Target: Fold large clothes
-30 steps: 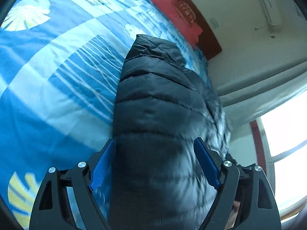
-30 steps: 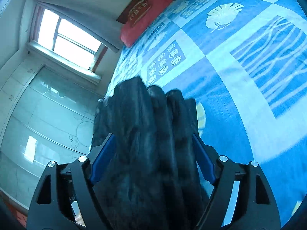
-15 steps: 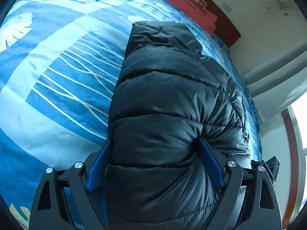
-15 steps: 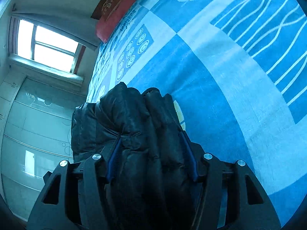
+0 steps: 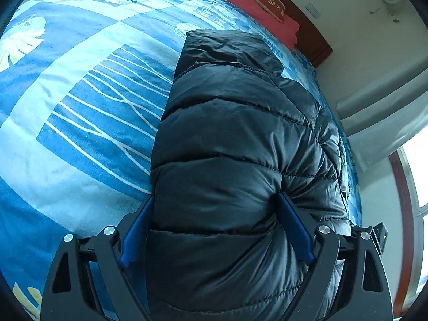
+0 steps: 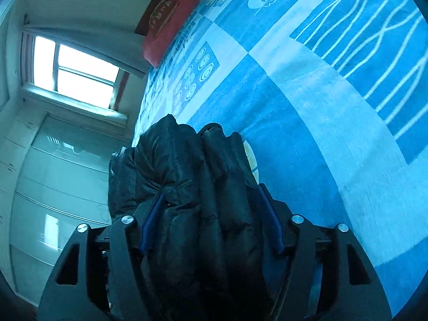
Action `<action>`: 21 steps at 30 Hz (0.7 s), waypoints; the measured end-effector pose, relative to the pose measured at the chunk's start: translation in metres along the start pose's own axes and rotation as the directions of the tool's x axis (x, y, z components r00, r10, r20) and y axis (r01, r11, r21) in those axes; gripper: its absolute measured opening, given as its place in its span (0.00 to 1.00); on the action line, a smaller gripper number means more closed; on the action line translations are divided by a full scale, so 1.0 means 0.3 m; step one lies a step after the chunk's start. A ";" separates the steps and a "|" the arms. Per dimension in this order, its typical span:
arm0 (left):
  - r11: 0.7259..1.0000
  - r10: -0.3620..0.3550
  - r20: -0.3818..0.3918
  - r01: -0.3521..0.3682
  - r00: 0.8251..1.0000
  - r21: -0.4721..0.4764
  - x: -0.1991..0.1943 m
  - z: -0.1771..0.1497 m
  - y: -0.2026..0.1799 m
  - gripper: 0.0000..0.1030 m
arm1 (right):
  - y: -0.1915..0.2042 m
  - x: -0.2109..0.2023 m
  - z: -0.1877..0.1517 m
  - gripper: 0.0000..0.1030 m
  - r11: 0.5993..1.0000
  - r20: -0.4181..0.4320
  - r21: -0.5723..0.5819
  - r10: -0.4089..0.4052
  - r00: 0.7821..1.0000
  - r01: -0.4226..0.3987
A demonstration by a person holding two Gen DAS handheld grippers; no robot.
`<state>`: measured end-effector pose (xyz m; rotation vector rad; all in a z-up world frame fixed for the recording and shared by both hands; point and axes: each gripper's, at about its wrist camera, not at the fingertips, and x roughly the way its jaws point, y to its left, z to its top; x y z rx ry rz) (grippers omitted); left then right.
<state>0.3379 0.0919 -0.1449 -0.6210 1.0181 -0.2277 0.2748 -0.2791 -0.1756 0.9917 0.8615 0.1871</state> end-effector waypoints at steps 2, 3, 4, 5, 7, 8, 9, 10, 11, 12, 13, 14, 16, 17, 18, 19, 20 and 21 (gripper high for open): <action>1.000 0.004 -0.002 -0.004 1.000 0.007 -0.014 -0.002 -0.003 0.86 | 0.000 -0.019 -0.001 0.69 1.000 0.009 0.004 0.002 1.000 -0.002; 1.000 0.010 0.002 -0.010 1.000 0.011 -0.012 0.010 -0.003 0.86 | 0.000 -0.030 -0.002 0.70 1.000 0.014 0.008 0.009 1.000 -0.009; 1.000 0.019 0.009 -0.019 1.000 0.016 -0.020 0.011 -0.008 0.86 | -0.001 -0.036 -0.003 0.70 1.000 0.016 0.010 0.014 1.000 -0.014; 0.999 0.031 0.018 -0.032 0.999 0.025 -0.027 0.015 -0.017 0.86 | -0.003 -0.046 -0.005 0.70 1.000 0.018 0.010 0.016 1.000 -0.017; 0.998 0.050 0.034 -0.051 0.998 0.046 -0.046 0.012 -0.034 0.86 | -0.001 -0.068 -0.006 0.70 1.000 0.025 0.010 0.018 1.000 -0.018; 0.997 0.057 0.042 -0.059 0.997 0.056 -0.058 0.008 -0.040 0.86 | -0.002 -0.080 -0.006 0.71 1.000 0.031 0.012 0.019 0.999 -0.019; 0.996 0.061 0.046 -0.064 0.997 0.063 -0.064 0.004 -0.043 0.86 | -0.003 -0.093 -0.007 0.71 1.000 0.036 0.016 0.019 0.999 -0.019; 0.995 0.065 0.049 -0.068 0.997 0.066 -0.075 -0.002 -0.047 0.86 | 0.000 -0.103 -0.008 0.71 1.000 0.040 0.019 0.017 0.999 -0.018; 0.995 0.068 0.051 -0.071 0.996 0.069 -0.086 -0.008 -0.047 0.86 | -0.001 -0.114 -0.011 0.71 1.000 0.044 0.021 0.015 0.999 -0.016; 0.995 0.069 0.053 -0.073 0.996 0.071 -0.092 -0.015 -0.049 0.86 | 0.000 -0.128 -0.015 0.71 1.000 0.051 0.021 0.008 0.999 -0.009; 0.994 0.073 0.059 -0.078 0.996 0.074 -0.105 -0.024 -0.048 0.86 | 0.002 -0.139 -0.021 0.71 1.000 0.053 0.019 0.002 0.999 -0.003; 0.994 0.076 0.062 -0.081 0.995 0.076 -0.112 -0.032 -0.047 0.86 | 0.006 -0.152 -0.026 0.71 1.000 0.059 0.014 -0.013 0.998 0.013; 0.992 0.086 0.071 -0.092 0.994 0.086 -0.135 -0.059 -0.043 0.86 | 0.014 -0.173 -0.038 0.71 0.999 0.066 0.004 -0.039 0.997 0.039; 0.991 0.089 0.073 -0.096 0.993 0.089 -0.148 -0.073 -0.042 0.86 | 0.017 -0.185 -0.047 0.71 0.998 0.070 -0.003 -0.056 0.996 0.057; 0.991 0.092 0.077 -0.099 0.993 0.090 -0.159 -0.083 -0.044 0.86 | 0.023 -0.208 -0.062 0.71 0.997 0.080 -0.012 -0.077 0.994 0.078; 0.991 0.093 0.079 -0.100 0.992 0.091 -0.176 -0.102 -0.041 0.86 | 0.027 -0.224 -0.071 0.71 0.995 0.091 -0.019 -0.094 0.991 0.096; 0.990 0.096 0.082 -0.104 0.992 0.093 -0.189 -0.112 -0.042 0.86 | 0.037 -0.243 -0.083 0.71 0.992 0.107 -0.029 -0.119 0.987 0.123; 0.990 0.099 0.085 -0.108 0.991 0.096 -0.195 -0.115 -0.047 0.86 | 0.043 -0.258 -0.095 0.71 0.990 0.117 -0.038 -0.134 0.984 0.139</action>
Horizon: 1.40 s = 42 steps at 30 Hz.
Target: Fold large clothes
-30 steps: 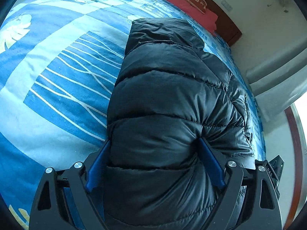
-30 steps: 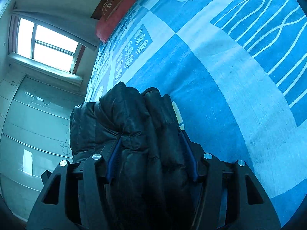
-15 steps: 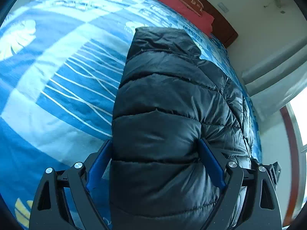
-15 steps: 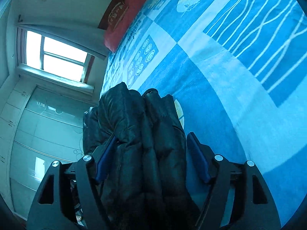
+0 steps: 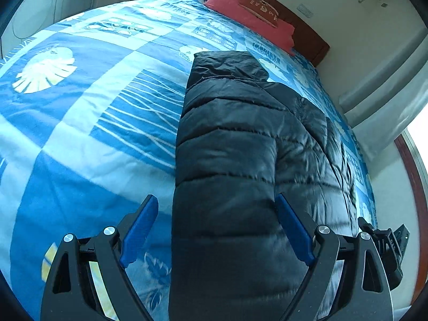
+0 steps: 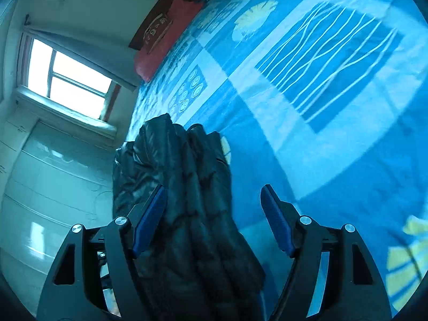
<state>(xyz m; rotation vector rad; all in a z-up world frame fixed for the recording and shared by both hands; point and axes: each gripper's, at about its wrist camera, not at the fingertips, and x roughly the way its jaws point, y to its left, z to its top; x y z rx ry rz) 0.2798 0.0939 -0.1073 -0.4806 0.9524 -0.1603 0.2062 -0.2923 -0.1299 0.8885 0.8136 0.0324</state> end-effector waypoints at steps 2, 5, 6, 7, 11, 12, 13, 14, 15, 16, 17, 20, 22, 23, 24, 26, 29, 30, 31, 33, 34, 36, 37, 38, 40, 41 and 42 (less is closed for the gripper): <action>1.000 0.010 0.012 -0.010 1.000 0.021 -0.034 -0.028 -0.010 0.85 | 0.007 -0.040 -0.028 0.71 0.999 0.021 -0.027 -0.038 0.999 0.039; 0.997 0.038 0.029 -0.040 0.999 0.066 -0.092 -0.084 -0.035 0.85 | 0.061 -0.100 -0.082 0.71 0.986 0.054 -0.112 -0.117 0.992 0.122; 0.996 0.047 0.035 -0.049 0.998 0.079 -0.102 -0.090 -0.044 0.85 | 0.076 -0.112 -0.096 0.71 0.980 0.061 -0.137 -0.134 0.989 0.142; 0.993 0.060 0.048 -0.064 0.997 0.099 -0.121 -0.106 -0.056 0.85 | 0.098 -0.123 -0.114 0.71 0.972 0.069 -0.166 -0.154 0.986 0.164; 0.980 0.104 0.106 -0.120 0.989 0.162 -0.201 -0.166 -0.099 0.85 | 0.194 -0.178 -0.215 0.78 0.915 0.133 -0.301 -0.239 0.962 0.269; 0.977 0.109 0.113 -0.127 0.988 0.170 -0.214 -0.175 -0.107 0.85 | 0.212 -0.186 -0.235 0.78 0.902 0.146 -0.323 -0.251 0.957 0.286; 0.973 0.118 0.125 -0.140 0.985 0.182 -0.237 -0.193 -0.117 0.85 | 0.227 -0.193 -0.254 0.78 0.891 0.157 -0.343 -0.258 0.953 0.297; 0.971 0.123 0.133 -0.147 0.983 0.190 -0.256 -0.206 -0.125 0.85 | 0.249 -0.206 -0.282 0.78 0.877 0.171 -0.367 -0.264 0.949 0.310; 0.969 0.126 0.138 -0.151 0.982 0.194 -0.266 -0.212 -0.129 0.85 | 0.265 -0.210 -0.298 0.78 0.869 0.177 -0.381 -0.267 0.947 0.316; 0.967 0.128 0.146 -0.156 0.981 0.199 -0.287 -0.225 -0.137 0.85 | 0.281 -0.219 -0.319 0.78 0.859 0.184 -0.399 -0.268 0.945 0.322; 0.966 0.130 0.157 -0.161 0.979 0.204 -0.308 -0.235 -0.144 0.85 | 0.292 -0.225 -0.329 0.78 0.853 0.188 -0.410 -0.269 0.945 0.324; 0.954 0.149 0.198 -0.193 0.969 0.229 -0.359 -0.263 -0.165 0.85 | 0.331 -0.251 -0.372 0.78 0.823 0.214 -0.450 -0.276 0.937 0.346; 0.947 0.162 0.215 -0.213 0.963 0.242 -0.381 -0.278 -0.177 0.85 | 0.355 -0.275 -0.402 0.78 0.804 0.230 -0.473 -0.281 0.932 0.360; 0.944 0.167 0.221 -0.220 0.961 0.245 -0.393 -0.287 -0.181 0.85 | 0.367 -0.287 -0.417 0.78 0.792 0.242 -0.485 -0.285 0.927 0.370; 0.944 0.171 0.225 -0.225 0.959 0.243 -0.404 -0.296 -0.184 0.85 | 0.376 -0.293 -0.424 0.78 0.785 0.250 -0.492 -0.288 0.924 0.378; 0.943 0.176 0.227 -0.230 0.958 0.240 -0.417 -0.309 -0.187 0.85 | 0.396 -0.312 -0.444 0.78 0.762 0.269 -0.513 -0.293 0.917 0.394; 0.937 0.190 0.242 -0.249 0.952 0.243 -0.440 -0.332 -0.199 0.85 | 0.421 -0.337 -0.466 0.79 0.741 0.293 -0.534 -0.291 0.911 0.408; 0.935 0.190 0.248 -0.252 0.950 0.249 -0.446 -0.338 -0.205 0.85 | 0.427 -0.346 -0.475 0.80 0.733 0.302 -0.540 -0.289 0.908 0.413; 0.932 0.193 0.254 -0.258 0.948 0.253 -0.451 -0.342 -0.210 0.85 | 0.433 -0.353 -0.483 0.80 0.726 0.310 -0.546 -0.290 0.905 0.419; 0.928 0.196 0.258 -0.264 0.946 0.262 -0.451 -0.345 -0.213 0.85 | 0.440 -0.360 -0.497 0.81 0.713 0.319 -0.556 -0.291 0.902 0.427; 0.926 0.198 0.261 -0.267 0.945 0.266 -0.453 -0.350 -0.218 0.85 | 0.443 -0.362 -0.504 0.81 0.711 0.319 -0.560 -0.290 0.903 0.426; 0.923 0.202 0.265 -0.274 0.943 0.270 -0.456 -0.357 -0.226 0.85 | 0.443 -0.364 -0.511 0.81 0.707 0.317 -0.566 -0.289 0.903 0.425; 0.922 0.202 0.268 -0.275 0.942 0.274 -0.459 -0.361 -0.229 0.85 | 0.443 -0.364 -0.515 0.81 0.705 0.318 -0.569 -0.287 0.904 0.424; 0.920 0.202 0.273 -0.277 0.941 0.276 -0.462 -0.365 -0.232 0.85 | 0.445 -0.364 -0.520 0.81 0.703 0.318 -0.572 -0.285 0.904 0.423; 0.919 0.203 0.280 -0.281 0.938 0.278 -0.466 -0.372 -0.235 0.85 | 0.447 -0.362 -0.524 0.81 0.702 0.313 -0.575 -0.285 0.906 0.420; 0.918 0.204 0.281 -0.283 0.938 0.278 -0.467 -0.375 -0.236 0.85 | 0.447 -0.360 -0.523 0.81 0.703 0.310 -0.576 -0.284 0.907 0.417; 0.918 0.204 0.282 -0.283 0.938 0.278 -0.468 -0.377 -0.235 0.85 | 0.449 -0.360 -0.526 0.81 0.704 0.309 -0.577 -0.283 0.908 0.415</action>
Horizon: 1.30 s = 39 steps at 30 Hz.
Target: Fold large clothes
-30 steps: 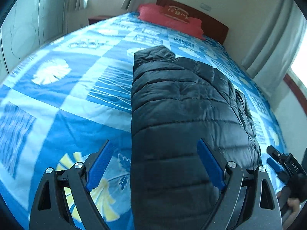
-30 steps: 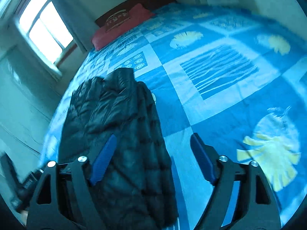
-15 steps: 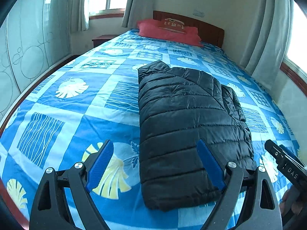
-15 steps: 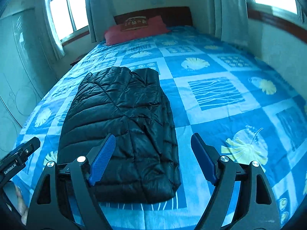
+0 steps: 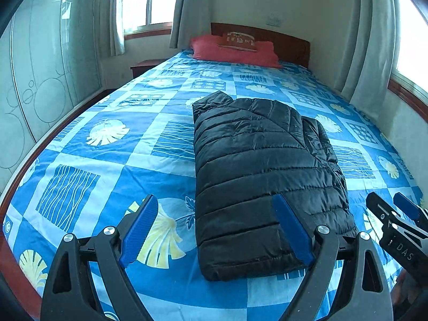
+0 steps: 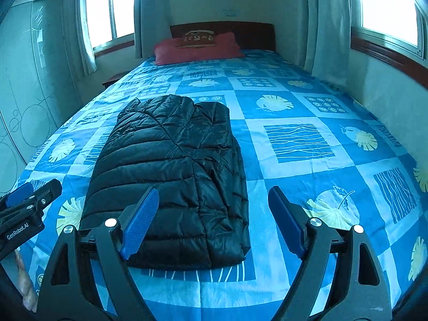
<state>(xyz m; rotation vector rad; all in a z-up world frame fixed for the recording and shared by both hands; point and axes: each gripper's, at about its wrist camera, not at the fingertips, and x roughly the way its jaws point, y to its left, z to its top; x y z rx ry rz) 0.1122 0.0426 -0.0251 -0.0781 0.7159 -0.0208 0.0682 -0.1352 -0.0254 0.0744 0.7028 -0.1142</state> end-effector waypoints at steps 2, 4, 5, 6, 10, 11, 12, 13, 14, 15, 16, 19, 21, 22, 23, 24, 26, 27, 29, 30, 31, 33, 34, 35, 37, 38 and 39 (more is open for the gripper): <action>1.000 -0.001 0.001 0.001 1.000 0.000 -0.001 -0.002 0.000 0.85 | 0.003 -0.002 -0.001 0.81 1.000 0.001 -0.002 0.004 1.000 -0.004; 1.000 -0.001 0.001 0.001 1.000 0.001 -0.002 -0.002 -0.002 0.85 | 0.010 -0.006 -0.003 0.81 1.000 0.003 -0.005 0.010 1.000 -0.010; 1.000 -0.001 -0.001 0.001 1.000 0.001 -0.003 -0.003 -0.002 0.85 | 0.011 -0.008 -0.003 0.81 1.000 0.003 -0.005 0.012 1.000 -0.012; 1.000 -0.003 -0.001 0.003 1.000 0.000 -0.004 -0.004 -0.001 0.85 | 0.012 -0.009 -0.003 0.81 1.000 0.003 -0.006 0.014 1.000 -0.014; 1.000 -0.007 0.002 0.007 1.000 -0.001 -0.013 -0.011 -0.003 0.85 | 0.020 -0.014 -0.006 0.81 1.000 0.006 -0.011 0.017 1.000 -0.017; 1.000 -0.007 0.003 0.007 1.000 0.000 -0.015 -0.012 -0.004 0.85 | 0.023 -0.016 -0.006 0.81 1.000 0.006 -0.013 0.017 1.000 -0.017; 1.000 -0.006 0.003 0.006 1.000 0.000 -0.015 -0.013 -0.004 0.85 | 0.023 -0.018 -0.006 0.81 1.000 0.007 -0.014 0.018 1.000 -0.018; 1.000 -0.007 0.002 0.007 1.000 -0.001 -0.015 -0.013 -0.004 0.85 | 0.025 -0.021 -0.007 0.81 1.000 0.008 -0.014 0.019 1.000 -0.019; 1.000 -0.007 0.002 0.007 1.000 -0.003 -0.014 -0.013 -0.004 0.85 | 0.023 -0.022 -0.007 0.81 1.000 0.009 -0.014 0.020 1.000 -0.020; 1.000 -0.007 0.003 0.007 1.000 -0.003 -0.014 -0.013 -0.003 0.85 | 0.024 -0.024 -0.006 0.81 1.000 0.010 -0.015 0.022 1.000 -0.021; 1.000 -0.008 0.003 0.008 1.000 -0.004 -0.015 -0.012 -0.002 0.85 | 0.026 -0.027 -0.006 0.81 1.000 0.012 -0.015 0.023 1.000 -0.023; 1.000 -0.007 0.003 0.007 1.000 -0.007 -0.020 -0.014 -0.004 0.85 | 0.028 -0.031 -0.006 0.81 1.000 0.014 -0.015 0.024 1.000 -0.023; 1.000 -0.009 0.003 0.009 1.000 -0.005 -0.017 -0.013 -0.001 0.85 | 0.029 -0.032 -0.005 0.81 1.000 0.014 -0.017 0.024 1.000 -0.024; 1.000 -0.010 0.003 0.010 1.000 -0.004 -0.019 -0.013 -0.003 0.85 | 0.030 -0.034 -0.006 0.81 1.000 0.015 -0.017 0.025 1.000 -0.024; 1.000 -0.008 0.003 0.008 1.000 -0.003 -0.018 -0.013 -0.003 0.85 | 0.032 -0.035 -0.005 0.81 1.000 0.015 -0.018 0.025 1.000 -0.024; 1.000 -0.008 0.003 0.008 1.000 -0.004 -0.017 -0.014 -0.002 0.85 | 0.033 -0.036 -0.005 0.81 1.000 0.016 -0.019 0.025 1.000 -0.024; 1.000 -0.008 0.002 0.008 1.000 -0.005 -0.017 -0.014 -0.004 0.85 | 0.034 -0.038 -0.004 0.81 0.999 0.017 -0.020 0.025 1.000 -0.025; 1.000 -0.009 0.002 0.009 1.000 -0.006 -0.018 -0.015 -0.003 0.85 | 0.034 -0.038 -0.004 0.81 0.999 0.017 -0.020 0.027 0.999 -0.026; 1.000 -0.009 0.003 0.009 1.000 -0.006 -0.023 -0.015 -0.004 0.85 | 0.035 -0.038 -0.005 0.81 0.999 0.017 -0.020 0.026 1.000 -0.026; 1.000 -0.009 0.003 0.009 1.000 -0.005 -0.023 -0.015 -0.004 0.85 | 0.036 -0.038 -0.005 0.81 0.999 0.017 -0.021 0.027 1.000 -0.026; 1.000 -0.009 0.003 0.009 1.000 -0.005 -0.021 -0.015 -0.004 0.85 | 0.036 -0.038 -0.005 0.81 0.999 0.016 -0.020 0.025 1.000 -0.025; 1.000 -0.009 0.002 0.009 1.000 -0.005 -0.023 -0.016 -0.004 0.85 | 0.039 -0.039 -0.006 0.81 0.999 0.014 -0.019 0.026 1.000 -0.026; 1.000 -0.009 0.002 0.009 1.000 -0.005 -0.022 -0.016 -0.004 0.85 | 0.040 -0.038 -0.006 0.81 0.999 0.013 -0.019 0.026 1.000 -0.026; 1.000 -0.008 0.001 0.008 1.000 -0.004 -0.021 -0.016 -0.005 0.85 | 0.041 -0.040 -0.006 0.81 0.999 0.012 -0.018 0.027 1.000 -0.027; 1.000 -0.008 0.000 0.008 1.000 -0.004 -0.022 -0.016 -0.006 0.85 | 0.042 -0.038 -0.007 0.81 0.999 0.011 -0.020 0.029 1.000 -0.028; 1.000 -0.008 -0.001 0.008 1.000 -0.004 -0.024 -0.015 -0.005 0.85 | 0.044 -0.037 -0.007 0.81 0.999 0.011 -0.021 0.029 1.000 -0.029; 1.000 -0.008 0.000 0.008 1.000 -0.005 -0.026 -0.015 -0.005 0.85 | 0.045 -0.037 -0.007 0.81 0.999 0.011 -0.021 0.029 1.000 -0.029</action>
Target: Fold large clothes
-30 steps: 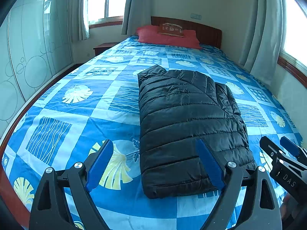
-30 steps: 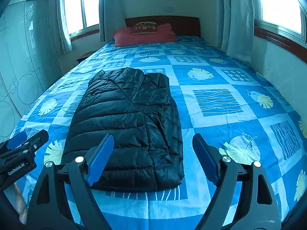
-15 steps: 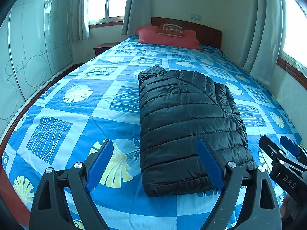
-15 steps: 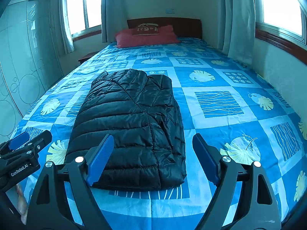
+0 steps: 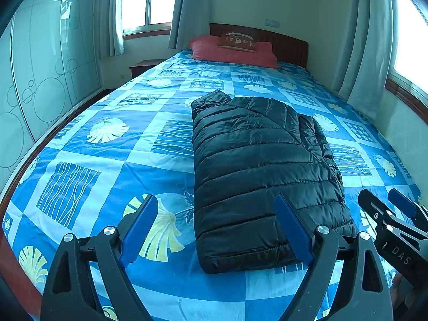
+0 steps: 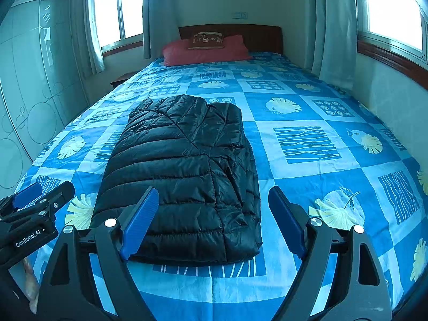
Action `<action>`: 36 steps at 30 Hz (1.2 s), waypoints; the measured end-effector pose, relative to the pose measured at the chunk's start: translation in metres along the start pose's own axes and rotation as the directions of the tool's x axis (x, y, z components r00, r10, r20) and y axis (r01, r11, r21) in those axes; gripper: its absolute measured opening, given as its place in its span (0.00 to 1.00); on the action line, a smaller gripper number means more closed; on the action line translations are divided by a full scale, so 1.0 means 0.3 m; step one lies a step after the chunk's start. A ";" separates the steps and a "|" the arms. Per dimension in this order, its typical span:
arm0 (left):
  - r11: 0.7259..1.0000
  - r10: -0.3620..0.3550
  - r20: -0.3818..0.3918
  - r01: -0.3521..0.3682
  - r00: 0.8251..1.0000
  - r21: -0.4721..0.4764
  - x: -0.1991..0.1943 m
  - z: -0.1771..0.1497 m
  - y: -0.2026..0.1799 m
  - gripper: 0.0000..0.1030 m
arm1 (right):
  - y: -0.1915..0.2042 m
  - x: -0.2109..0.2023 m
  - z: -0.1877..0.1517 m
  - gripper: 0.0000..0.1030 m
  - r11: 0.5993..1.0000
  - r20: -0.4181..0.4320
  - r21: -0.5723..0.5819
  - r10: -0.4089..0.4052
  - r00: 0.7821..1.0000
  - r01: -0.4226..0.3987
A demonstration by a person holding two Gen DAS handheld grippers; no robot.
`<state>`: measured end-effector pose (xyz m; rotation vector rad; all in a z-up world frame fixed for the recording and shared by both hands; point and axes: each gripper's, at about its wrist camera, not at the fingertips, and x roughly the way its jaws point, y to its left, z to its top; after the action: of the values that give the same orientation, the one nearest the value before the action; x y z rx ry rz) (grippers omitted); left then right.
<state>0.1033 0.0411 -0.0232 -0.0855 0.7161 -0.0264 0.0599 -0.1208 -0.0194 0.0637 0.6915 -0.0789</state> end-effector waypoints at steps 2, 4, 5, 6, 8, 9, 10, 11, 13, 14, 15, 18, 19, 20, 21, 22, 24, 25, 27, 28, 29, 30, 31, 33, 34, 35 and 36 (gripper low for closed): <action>1.000 0.000 0.000 0.000 1.000 0.000 -0.002 0.001 0.001 0.85 | 0.001 0.002 -0.003 0.81 1.000 -0.002 -0.001 0.001 1.000 -0.001; 1.000 -0.001 -0.001 0.001 1.000 0.002 0.000 0.000 0.002 0.85 | 0.000 0.006 -0.005 0.81 1.000 -0.005 -0.002 0.002 1.000 -0.002; 1.000 0.000 0.000 0.000 1.000 0.002 -0.002 0.000 0.002 0.85 | 0.002 0.005 -0.005 0.81 1.000 -0.005 -0.002 0.003 1.000 -0.003; 1.000 0.000 0.000 0.000 1.000 0.002 -0.002 0.000 0.001 0.85 | 0.002 0.006 -0.006 0.81 1.000 -0.004 -0.003 0.003 1.000 -0.003; 1.000 -0.002 -0.001 0.002 1.000 0.002 0.001 0.000 0.001 0.85 | 0.003 0.007 -0.005 0.81 1.000 -0.003 -0.005 0.003 1.000 -0.003; 1.000 -0.002 -0.002 0.002 1.000 0.003 -0.001 0.000 0.001 0.85 | 0.004 0.007 -0.005 0.81 1.000 -0.002 -0.005 0.003 1.000 -0.003; 1.000 -0.003 -0.002 0.003 1.000 0.003 -0.003 0.000 0.002 0.85 | 0.004 0.006 -0.004 0.81 1.000 -0.001 -0.005 0.003 1.000 -0.003; 1.000 -0.003 -0.001 0.003 1.000 0.003 -0.004 0.000 0.001 0.85 | 0.003 0.006 -0.004 0.81 1.000 0.000 -0.006 0.004 1.000 -0.004; 1.000 -0.001 0.000 0.001 1.000 0.004 -0.003 0.000 0.000 0.85 | 0.004 0.006 -0.004 0.81 1.000 0.000 -0.005 0.003 1.000 -0.003; 1.000 -0.001 -0.001 0.001 1.000 0.003 -0.001 -0.001 -0.001 0.85 | 0.004 0.005 -0.004 0.81 1.000 -0.001 -0.005 0.004 1.000 -0.004; 1.000 -0.001 -0.001 0.001 1.000 0.003 -0.001 -0.001 0.000 0.85 | 0.004 0.005 -0.004 0.81 1.000 -0.001 -0.005 0.004 1.000 -0.004; 1.000 0.000 -0.001 0.000 1.000 0.000 -0.001 0.001 0.000 0.85 | 0.004 0.005 -0.005 0.81 1.000 -0.001 -0.006 0.004 1.000 -0.004; 1.000 0.001 -0.001 -0.001 1.000 -0.001 -0.003 0.002 0.001 0.85 | 0.005 0.005 -0.005 0.81 1.000 -0.001 -0.006 0.005 1.000 -0.005; 1.000 0.001 -0.001 -0.001 1.000 0.000 -0.003 0.001 0.001 0.85 | 0.005 0.005 -0.005 0.81 1.000 -0.001 -0.007 0.004 1.000 -0.004; 1.000 0.001 0.000 -0.001 1.000 0.002 -0.002 0.001 0.001 0.85 | 0.005 0.005 -0.005 0.81 1.000 0.000 -0.006 0.004 1.000 -0.004; 1.000 0.001 0.002 -0.001 1.000 0.003 -0.002 0.001 0.001 0.85 | 0.006 0.004 -0.005 0.81 1.000 0.000 -0.006 0.004 1.000 -0.004; 1.000 0.001 0.005 -0.001 1.000 0.008 -0.003 0.002 -0.001 0.85 | 0.006 0.004 -0.005 0.81 1.000 0.000 -0.005 0.004 1.000 -0.004; 1.000 0.001 0.008 -0.002 1.000 0.013 -0.005 0.003 -0.004 0.85 | 0.006 0.005 -0.005 0.81 1.000 0.001 -0.005 0.004 1.000 -0.004; 1.000 0.005 0.014 -0.005 1.000 0.020 -0.007 0.005 -0.009 0.85 | 0.006 0.005 -0.005 0.81 1.000 0.000 -0.005 0.004 1.000 -0.004; 1.000 0.005 0.016 -0.006 1.000 0.023 -0.008 0.006 -0.010 0.85 | 0.006 0.005 -0.005 0.81 1.000 0.000 -0.005 0.004 1.000 -0.004; 1.000 0.005 0.018 -0.006 1.000 0.024 -0.008 0.008 -0.011 0.85 | 0.006 0.005 -0.005 0.81 1.000 0.000 -0.005 0.003 1.000 -0.003; 1.000 0.007 0.018 -0.008 1.000 0.024 -0.007 0.008 -0.014 0.85 | 0.006 0.004 -0.005 0.81 1.000 0.000 -0.005 0.003 1.000 -0.003; 1.000 0.009 0.018 -0.010 1.000 0.024 -0.007 0.009 -0.014 0.85 | 0.005 0.005 -0.005 0.81 1.000 0.000 -0.005 0.004 1.000 -0.004; 1.000 0.009 0.020 -0.010 1.000 0.023 -0.008 0.009 -0.013 0.85 | 0.005 0.004 -0.005 0.81 1.000 0.001 -0.006 0.003 1.000 -0.003; 1.000 0.011 0.021 -0.011 1.000 0.022 -0.009 0.008 -0.014 0.85 | 0.004 0.005 -0.005 0.81 1.000 0.001 -0.006 0.004 1.000 -0.004; 1.000 0.013 0.021 -0.013 1.000 0.022 -0.010 0.007 -0.016 0.85 | 0.006 0.003 -0.003 0.81 1.000 0.003 -0.006 0.004 1.000 -0.004; 1.000 0.015 0.022 -0.016 1.000 0.021 -0.010 0.009 -0.015 0.85 | 0.009 0.002 -0.002 0.81 1.000 0.004 -0.007 0.004 1.000 -0.004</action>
<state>0.1029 0.0369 -0.0188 -0.0598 0.6947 -0.0184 0.0603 -0.1181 -0.0202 0.0586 0.6877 -0.0727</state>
